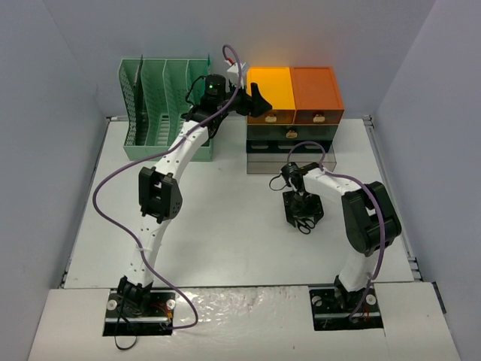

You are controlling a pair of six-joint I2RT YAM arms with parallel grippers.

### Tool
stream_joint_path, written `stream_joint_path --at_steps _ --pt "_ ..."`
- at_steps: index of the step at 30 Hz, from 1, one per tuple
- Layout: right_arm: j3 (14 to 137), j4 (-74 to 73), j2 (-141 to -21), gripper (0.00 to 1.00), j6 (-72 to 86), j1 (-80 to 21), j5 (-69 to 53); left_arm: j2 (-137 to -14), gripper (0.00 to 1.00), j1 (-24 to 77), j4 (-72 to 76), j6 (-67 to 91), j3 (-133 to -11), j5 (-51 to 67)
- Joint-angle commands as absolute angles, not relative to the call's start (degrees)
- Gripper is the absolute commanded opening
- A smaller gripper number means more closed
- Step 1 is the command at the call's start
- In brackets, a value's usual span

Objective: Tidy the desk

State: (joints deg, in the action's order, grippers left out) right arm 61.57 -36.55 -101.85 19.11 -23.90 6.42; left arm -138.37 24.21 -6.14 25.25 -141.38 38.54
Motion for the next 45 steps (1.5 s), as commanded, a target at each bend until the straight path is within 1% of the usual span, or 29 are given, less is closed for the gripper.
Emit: stream_joint_path --at_steps 1,7,10,15,24,27,31,38,42,45 --pt "60.0 -36.8 -101.8 0.64 20.3 -24.3 7.7 -134.0 0.73 23.6 -9.2 25.4 -140.8 38.7" --pt "58.3 -34.0 -102.2 0.6 23.0 -24.2 2.8 -133.9 0.73 23.6 -9.3 25.4 -141.1 38.7" --pt "55.6 -30.4 -101.7 0.58 24.7 -24.3 -1.7 -133.7 0.73 23.3 -9.4 25.5 -140.9 38.8" --pt "51.3 -25.7 -99.2 0.56 26.3 -24.3 -5.8 -133.5 0.73 23.2 -9.4 25.2 -140.5 38.8" --pt "46.8 -22.4 -96.3 0.5 28.2 -24.3 -7.3 -133.3 0.73 23.2 -9.5 25.1 -140.3 39.0" --pt "46.3 -22.4 -95.0 0.46 29.1 -24.5 -7.1 -133.2 0.73 23.2 -9.5 25.0 -140.2 38.9" --pt "46.1 -21.7 -93.2 0.48 29.7 -24.5 -8.4 -133.2 0.73 23.1 -9.6 25.0 -140.2 38.9" --pt "44.9 -20.6 -90.3 0.6 30.3 -24.5 -10.9 -133.0 0.73 23.1 -9.7 24.9 -140.0 38.8" --pt "44.3 -20.7 -89.0 0.59 31.2 -24.5 -10.6 -132.8 0.73 23.2 -9.7 24.9 -139.7 38.8" --pt "43.8 -20.7 -87.2 0.53 32.2 -24.5 -10.1 -132.7 0.73 23.2 -9.8 24.9 -139.7 38.8"
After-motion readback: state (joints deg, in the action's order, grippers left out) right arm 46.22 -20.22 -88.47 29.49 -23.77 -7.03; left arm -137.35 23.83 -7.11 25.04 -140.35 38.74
